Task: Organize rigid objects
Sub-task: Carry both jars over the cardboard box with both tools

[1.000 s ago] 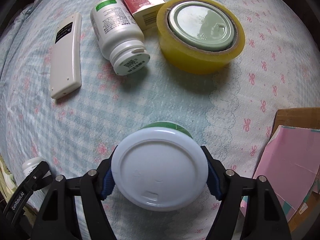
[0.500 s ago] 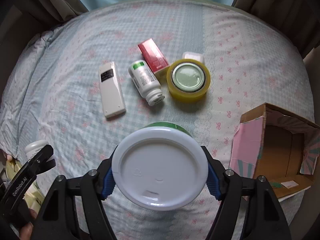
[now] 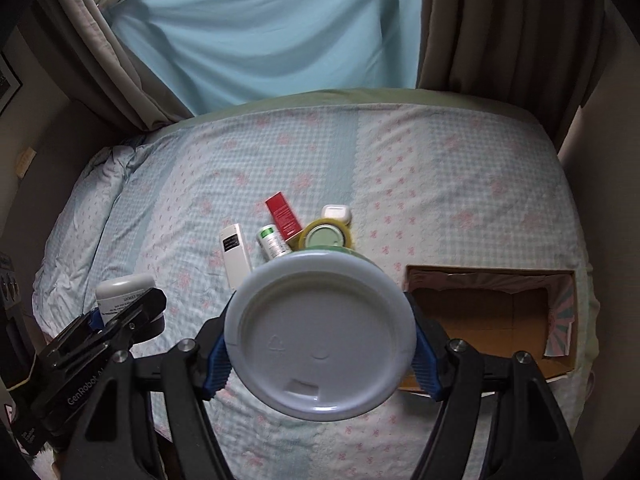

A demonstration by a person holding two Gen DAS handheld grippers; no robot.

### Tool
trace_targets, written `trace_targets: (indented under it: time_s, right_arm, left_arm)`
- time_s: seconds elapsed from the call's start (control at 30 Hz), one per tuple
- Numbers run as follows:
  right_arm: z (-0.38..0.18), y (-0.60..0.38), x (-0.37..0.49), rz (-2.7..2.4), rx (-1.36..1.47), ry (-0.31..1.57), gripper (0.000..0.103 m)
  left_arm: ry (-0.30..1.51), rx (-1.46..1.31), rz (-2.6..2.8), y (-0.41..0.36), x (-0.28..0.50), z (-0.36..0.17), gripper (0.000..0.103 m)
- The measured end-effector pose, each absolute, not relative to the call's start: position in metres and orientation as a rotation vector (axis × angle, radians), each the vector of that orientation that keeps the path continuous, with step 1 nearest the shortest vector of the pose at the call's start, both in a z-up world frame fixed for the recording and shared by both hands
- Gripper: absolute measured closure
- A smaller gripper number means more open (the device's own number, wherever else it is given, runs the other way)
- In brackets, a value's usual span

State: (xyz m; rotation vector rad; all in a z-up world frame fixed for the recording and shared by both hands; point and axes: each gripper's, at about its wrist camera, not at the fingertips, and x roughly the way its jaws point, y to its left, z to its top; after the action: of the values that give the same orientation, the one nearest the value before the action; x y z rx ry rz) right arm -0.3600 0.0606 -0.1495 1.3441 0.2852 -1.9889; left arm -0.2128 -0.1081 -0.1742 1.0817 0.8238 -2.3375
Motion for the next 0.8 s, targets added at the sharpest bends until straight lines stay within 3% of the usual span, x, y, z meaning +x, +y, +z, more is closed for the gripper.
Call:
trace_targets:
  time_s: [0.37, 0.8]
  right_arm:
    - [-0.159, 0.178, -0.438, -2.081, 1.398, 0.433, 0.035]
    - [-0.263, 0.235, -0.510, -1.936, 1.532, 0.596, 0.035]
  left_arm:
    - [0.829, 1.196, -2.484, 0.026, -0.337, -0.169, 0.050]
    - [0.779, 1.588, -2.388, 0.109, -0.457, -0.280, 0.050]
